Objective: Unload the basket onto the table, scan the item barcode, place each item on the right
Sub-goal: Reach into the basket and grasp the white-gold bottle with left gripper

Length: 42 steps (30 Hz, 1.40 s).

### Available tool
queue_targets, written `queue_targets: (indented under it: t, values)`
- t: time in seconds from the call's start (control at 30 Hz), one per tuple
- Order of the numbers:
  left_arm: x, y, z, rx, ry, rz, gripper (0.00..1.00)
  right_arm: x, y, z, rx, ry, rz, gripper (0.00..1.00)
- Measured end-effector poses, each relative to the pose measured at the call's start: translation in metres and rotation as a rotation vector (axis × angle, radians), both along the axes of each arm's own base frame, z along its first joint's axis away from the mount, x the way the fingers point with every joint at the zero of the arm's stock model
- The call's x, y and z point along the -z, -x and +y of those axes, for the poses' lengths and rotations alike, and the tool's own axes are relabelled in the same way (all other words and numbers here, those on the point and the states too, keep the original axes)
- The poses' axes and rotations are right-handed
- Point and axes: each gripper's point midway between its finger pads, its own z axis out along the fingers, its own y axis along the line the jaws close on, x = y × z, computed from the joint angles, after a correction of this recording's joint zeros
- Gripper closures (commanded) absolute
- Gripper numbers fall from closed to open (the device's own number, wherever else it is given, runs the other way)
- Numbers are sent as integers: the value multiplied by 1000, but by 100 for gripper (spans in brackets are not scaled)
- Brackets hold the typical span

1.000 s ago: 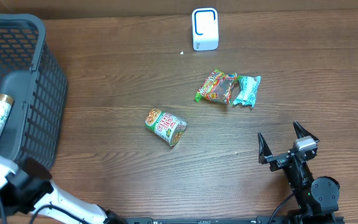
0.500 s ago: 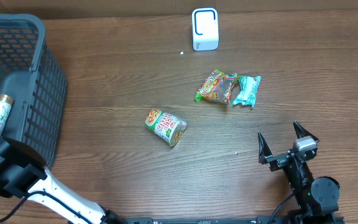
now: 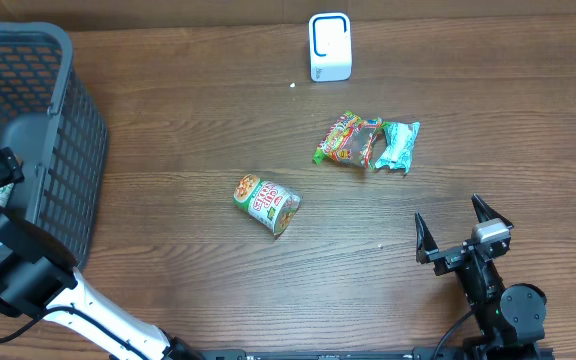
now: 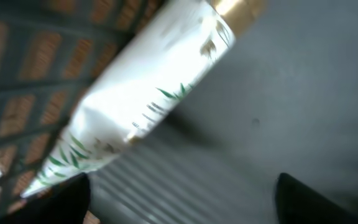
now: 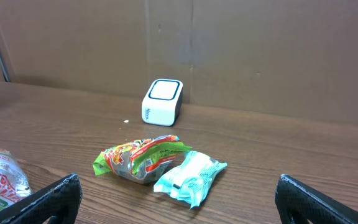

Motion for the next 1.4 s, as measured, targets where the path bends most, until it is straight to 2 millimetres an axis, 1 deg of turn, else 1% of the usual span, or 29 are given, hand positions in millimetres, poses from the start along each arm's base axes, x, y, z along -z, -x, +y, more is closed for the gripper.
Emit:
queue_targets:
  t: [0.13,0.2,0.27,0.3,0.4,0.53,0.67,0.77,0.83,0.9,1.07,1.17,1.23,1.27,1.3,1.37,1.4]
  values:
    - [-1,-3,6,64,-32,8,14,0,0,0,0,0,0,0]
    - [1,-4,7,106,-37,20,14,0,0,0,0,0,0,0]
    - [6,-3,7,147,-37,38,15,0,0,0,0,0,0,0]
    - [8,-3,7,160,-36,43,18,0,0,0,0,0,0,0]
    - [12,-2,9,204,-48,61,18,0,0,0,0,0,0,0]
    - [9,-7,18,230,-95,58,19,0,0,0,0,0,0,0]
    - [5,-14,28,241,-142,39,13,0,0,0,0,0,0,0]
    - [7,-14,29,258,-144,46,14,0,0,0,0,0,0,0]
    - [12,-14,29,264,-136,57,14,0,0,0,0,0,0,0]
    - [23,-13,28,267,-115,76,14,0,0,0,0,0,0,0]
    - [61,-8,29,267,-64,140,13,0,0,0,0,0,0,0]
    - [76,-6,28,268,-41,162,14,0,0,0,0,0,0,0]
    - [78,-6,28,269,-37,165,19,0,0,0,0,0,0,0]
    - [78,-7,28,268,-40,163,23,0,0,0,0,0,0,0]
    - [79,-7,28,269,-37,164,28,0,0,0,0,0,1,0]
    - [81,-7,27,264,-33,165,47,0,0,0,0,0,0,0]
    - [82,-6,27,256,-32,165,62,0,0,0,0,0,-1,0]
